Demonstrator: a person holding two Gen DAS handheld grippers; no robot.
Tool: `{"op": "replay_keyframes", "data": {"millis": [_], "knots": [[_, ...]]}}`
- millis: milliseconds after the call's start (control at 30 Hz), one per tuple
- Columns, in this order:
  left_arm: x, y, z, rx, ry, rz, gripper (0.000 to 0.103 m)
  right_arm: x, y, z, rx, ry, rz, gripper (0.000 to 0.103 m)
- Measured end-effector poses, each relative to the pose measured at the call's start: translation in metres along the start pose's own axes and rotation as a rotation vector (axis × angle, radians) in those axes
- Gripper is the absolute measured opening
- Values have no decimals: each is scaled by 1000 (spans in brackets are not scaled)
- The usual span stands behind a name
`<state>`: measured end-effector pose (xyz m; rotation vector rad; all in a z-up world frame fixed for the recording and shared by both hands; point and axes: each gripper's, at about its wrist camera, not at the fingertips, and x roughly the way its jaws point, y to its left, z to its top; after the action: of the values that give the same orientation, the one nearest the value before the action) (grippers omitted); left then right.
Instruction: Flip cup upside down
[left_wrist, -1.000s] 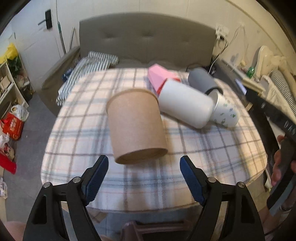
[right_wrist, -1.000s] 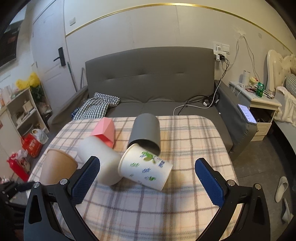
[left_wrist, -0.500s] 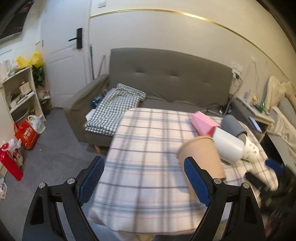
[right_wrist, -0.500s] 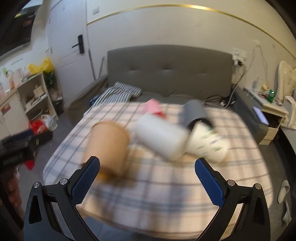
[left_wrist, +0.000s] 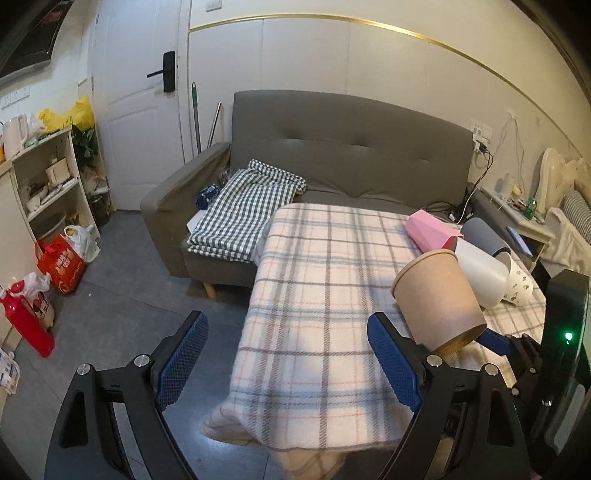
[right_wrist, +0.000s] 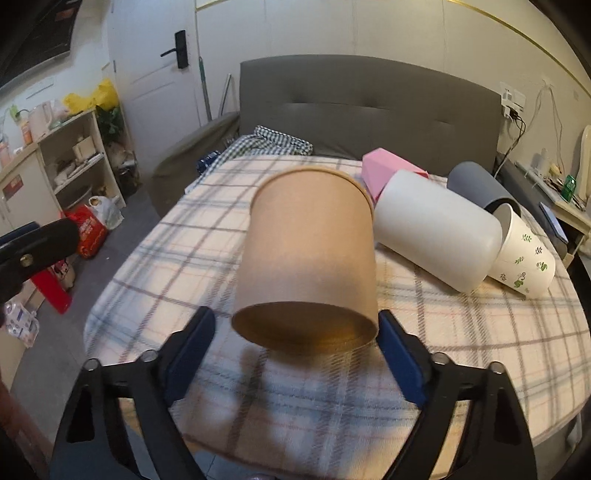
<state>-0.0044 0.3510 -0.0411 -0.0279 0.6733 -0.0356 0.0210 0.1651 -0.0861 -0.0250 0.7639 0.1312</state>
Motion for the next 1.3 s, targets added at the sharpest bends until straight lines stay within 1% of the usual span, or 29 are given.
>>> {"op": "replay_keyframes", "data": {"millis": [33, 100, 200, 267, 367, 433, 533, 700, 767, 867, 1000, 1033, 1067, 1200, 1300], "knots": [[0, 2, 0, -3, 3, 1, 91, 1, -2, 1, 3, 4, -5, 75], [2, 4, 0, -13, 10, -4, 91, -3, -6, 6, 8, 2, 9, 75], [4, 5, 2, -40, 27, -11, 91, -16, -5, 17, -15, -42, 9, 75], [5, 7, 6, -76, 30, -39, 91, -25, -6, 28, -28, -72, 13, 75], [9, 4, 7, -81, 41, -42, 91, -31, -11, 41, -19, -82, 21, 75], [12, 1, 7, -74, 49, -34, 91, -31, -15, 49, -14, -59, 34, 75], [15, -3, 7, -65, 58, -33, 91, -32, -19, 55, -12, -51, 43, 75], [20, -7, 8, -53, 70, -28, 91, -31, -16, 66, -37, 80, 82, 75], [23, -8, 8, -55, 74, -26, 91, -30, -11, 67, -90, 139, 82, 75], [27, -9, 10, -59, 87, -24, 91, -26, -9, 68, -114, 190, 76, 75], [32, -9, 13, -67, 98, -15, 91, -9, -9, 71, -124, 217, 70, 75], [33, -9, 13, -71, 102, -14, 91, -4, -8, 74, -126, 217, 68, 75], [33, -8, 13, -74, 105, -13, 91, -1, -6, 78, -133, 199, 65, 75], [37, -6, 14, -90, 116, -8, 91, 17, 2, 94, -164, 205, 53, 75], [37, -8, 13, -78, 114, 1, 91, 25, 4, 101, -166, 198, 63, 75]]}}
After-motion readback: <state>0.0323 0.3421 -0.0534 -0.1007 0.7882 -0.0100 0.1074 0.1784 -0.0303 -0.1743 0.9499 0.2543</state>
